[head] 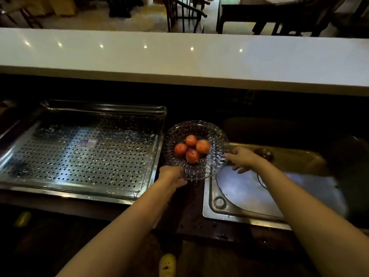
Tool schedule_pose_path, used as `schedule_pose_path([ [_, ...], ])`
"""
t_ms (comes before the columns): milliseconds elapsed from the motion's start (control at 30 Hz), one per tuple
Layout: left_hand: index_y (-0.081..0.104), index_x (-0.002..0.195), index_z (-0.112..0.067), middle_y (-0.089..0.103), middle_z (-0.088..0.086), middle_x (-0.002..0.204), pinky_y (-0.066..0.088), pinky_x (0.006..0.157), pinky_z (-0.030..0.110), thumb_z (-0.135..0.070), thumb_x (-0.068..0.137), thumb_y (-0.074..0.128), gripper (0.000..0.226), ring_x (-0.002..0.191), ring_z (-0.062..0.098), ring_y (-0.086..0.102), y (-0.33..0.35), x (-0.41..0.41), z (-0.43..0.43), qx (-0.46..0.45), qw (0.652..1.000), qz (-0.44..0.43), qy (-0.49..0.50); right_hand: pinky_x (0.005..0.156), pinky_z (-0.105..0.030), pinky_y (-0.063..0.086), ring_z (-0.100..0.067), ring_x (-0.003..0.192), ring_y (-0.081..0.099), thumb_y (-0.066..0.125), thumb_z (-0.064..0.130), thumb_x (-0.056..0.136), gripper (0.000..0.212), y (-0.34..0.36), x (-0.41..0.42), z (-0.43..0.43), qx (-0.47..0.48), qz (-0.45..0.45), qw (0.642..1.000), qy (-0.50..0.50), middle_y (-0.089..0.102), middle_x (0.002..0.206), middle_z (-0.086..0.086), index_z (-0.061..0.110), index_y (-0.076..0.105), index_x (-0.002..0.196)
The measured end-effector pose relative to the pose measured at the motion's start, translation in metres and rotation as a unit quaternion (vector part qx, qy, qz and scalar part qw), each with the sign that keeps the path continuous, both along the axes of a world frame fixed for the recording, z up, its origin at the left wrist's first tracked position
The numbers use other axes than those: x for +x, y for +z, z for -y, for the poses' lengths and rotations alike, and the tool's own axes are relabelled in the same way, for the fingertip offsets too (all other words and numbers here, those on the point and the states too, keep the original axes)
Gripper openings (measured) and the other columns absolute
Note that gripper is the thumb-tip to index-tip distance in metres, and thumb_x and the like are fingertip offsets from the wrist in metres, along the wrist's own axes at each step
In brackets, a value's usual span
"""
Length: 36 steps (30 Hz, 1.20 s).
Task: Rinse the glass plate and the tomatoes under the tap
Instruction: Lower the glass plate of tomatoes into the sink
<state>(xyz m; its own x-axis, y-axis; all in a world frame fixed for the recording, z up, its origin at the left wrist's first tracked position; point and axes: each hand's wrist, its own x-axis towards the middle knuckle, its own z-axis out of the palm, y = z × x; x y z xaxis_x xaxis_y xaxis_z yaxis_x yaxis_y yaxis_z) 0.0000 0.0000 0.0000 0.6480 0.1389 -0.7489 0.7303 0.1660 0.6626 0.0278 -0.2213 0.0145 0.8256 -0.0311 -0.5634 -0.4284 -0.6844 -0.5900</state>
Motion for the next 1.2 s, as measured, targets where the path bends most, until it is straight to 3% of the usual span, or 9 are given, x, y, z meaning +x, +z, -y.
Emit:
schedule_pose_path([
  [100, 0.038, 0.119, -0.001, 0.059, 0.024, 0.115, 0.054, 0.053, 0.036, -0.009, 0.088, 0.052, 0.035, 0.079, 0.031, 0.061, -0.013, 0.003, 0.006, 0.056, 0.996, 0.043, 0.052, 0.058, -0.028, 0.051, -0.02, 0.07, 0.059, 0.045, 0.027, 0.098, 0.033, -0.014, 0.006, -0.006, 0.062, 0.023, 0.995, -0.075, 0.051, 0.086, -0.006, 0.004, 0.044, 0.121],
  [200, 0.03, 0.119, -0.014, 0.059, 0.022, 0.112, 0.055, 0.052, 0.032, -0.01, 0.088, 0.054, 0.039, 0.076, 0.031, 0.064, -0.025, 0.001, 0.008, 0.085, 0.991, 0.073, 0.079, 0.052, -0.027, 0.047, -0.017, 0.059, 0.053, 0.042, 0.021, 0.099, 0.036, -0.029, 0.013, -0.009, 0.097, 0.047, 0.987, -0.118, 0.05, 0.075, -0.008, -0.002, 0.042, 0.126],
  [300, 0.039, 0.127, -0.007, 0.06, 0.021, 0.114, 0.059, 0.065, 0.038, 0.005, 0.082, 0.056, 0.049, 0.074, 0.028, 0.064, -0.035, 0.006, 0.009, 0.101, 0.989, 0.064, 0.086, 0.05, -0.027, 0.045, -0.018, 0.058, 0.052, 0.041, 0.018, 0.099, 0.029, -0.037, 0.018, -0.008, 0.107, 0.069, 0.982, -0.14, 0.054, 0.079, -0.012, 0.002, 0.045, 0.122],
  [467, 0.042, 0.126, -0.007, 0.059, 0.009, 0.087, 0.052, 0.042, 0.021, 0.019, 0.079, 0.051, 0.055, 0.055, 0.015, 0.058, -0.038, 0.01, 0.005, 0.072, 0.989, 0.062, 0.11, 0.047, -0.028, 0.038, -0.017, 0.052, 0.047, 0.036, 0.016, 0.099, 0.016, -0.053, 0.023, -0.015, 0.146, 0.111, 0.972, -0.147, 0.053, 0.068, -0.008, 0.007, 0.047, 0.091],
  [567, 0.041, 0.128, -0.01, 0.057, 0.012, 0.091, 0.055, 0.046, 0.023, 0.022, 0.078, 0.049, 0.06, 0.055, 0.015, 0.057, -0.04, 0.009, 0.002, 0.054, 0.989, 0.059, 0.124, 0.044, -0.025, 0.035, -0.013, 0.05, 0.045, 0.036, 0.014, 0.098, 0.015, -0.061, 0.02, -0.019, 0.173, 0.137, 0.959, -0.178, 0.05, 0.066, -0.006, 0.007, 0.046, 0.091],
  [667, 0.039, 0.13, -0.01, 0.057, 0.015, 0.097, 0.056, 0.053, 0.027, 0.021, 0.079, 0.048, 0.061, 0.059, 0.018, 0.06, -0.04, 0.004, 0.006, 0.039, 0.99, 0.059, 0.122, 0.044, -0.026, 0.034, -0.014, 0.05, 0.043, 0.037, 0.014, 0.098, 0.02, -0.068, 0.014, -0.016, 0.174, 0.159, 0.954, -0.187, 0.049, 0.064, -0.005, 0.014, 0.047, 0.081],
  [800, 0.035, 0.133, -0.012, 0.056, 0.01, 0.085, 0.055, 0.045, 0.022, 0.022, 0.08, 0.048, 0.064, 0.059, 0.018, 0.06, -0.038, -0.003, 0.008, 0.015, 0.991, 0.054, 0.119, 0.036, -0.018, 0.034, -0.012, 0.044, 0.043, 0.037, 0.015, 0.097, 0.021, -0.072, 0.005, -0.012, 0.18, 0.171, 0.947, -0.205, 0.051, 0.06, -0.003, 0.013, 0.048, 0.079],
  [967, 0.034, 0.125, -0.015, 0.06, 0.015, 0.091, 0.056, 0.053, 0.025, 0.02, 0.078, 0.052, 0.061, 0.069, 0.02, 0.064, -0.032, -0.015, 0.011, -0.001, 0.995, 0.077, 0.062, 0.036, -0.02, 0.032, -0.008, 0.037, 0.042, 0.039, 0.013, 0.095, 0.025, -0.067, -0.014, 0.002, 0.208, 0.184, 0.93, -0.241, 0.051, 0.054, -0.001, 0.015, 0.049, 0.073],
  [1200, 0.037, 0.133, -0.002, 0.057, 0.01, 0.079, 0.056, 0.06, 0.034, 0.0, 0.09, 0.052, 0.046, 0.063, 0.018, 0.057, -0.012, 0.015, 0.002, 0.056, 0.99, 0.129, -0.018, 0.034, -0.015, 0.032, -0.003, 0.032, 0.04, 0.038, 0.012, 0.094, 0.024, -0.052, -0.037, 0.029, 0.242, 0.218, 0.916, -0.233, 0.054, 0.046, 0.002, 0.01, 0.051, 0.073],
])
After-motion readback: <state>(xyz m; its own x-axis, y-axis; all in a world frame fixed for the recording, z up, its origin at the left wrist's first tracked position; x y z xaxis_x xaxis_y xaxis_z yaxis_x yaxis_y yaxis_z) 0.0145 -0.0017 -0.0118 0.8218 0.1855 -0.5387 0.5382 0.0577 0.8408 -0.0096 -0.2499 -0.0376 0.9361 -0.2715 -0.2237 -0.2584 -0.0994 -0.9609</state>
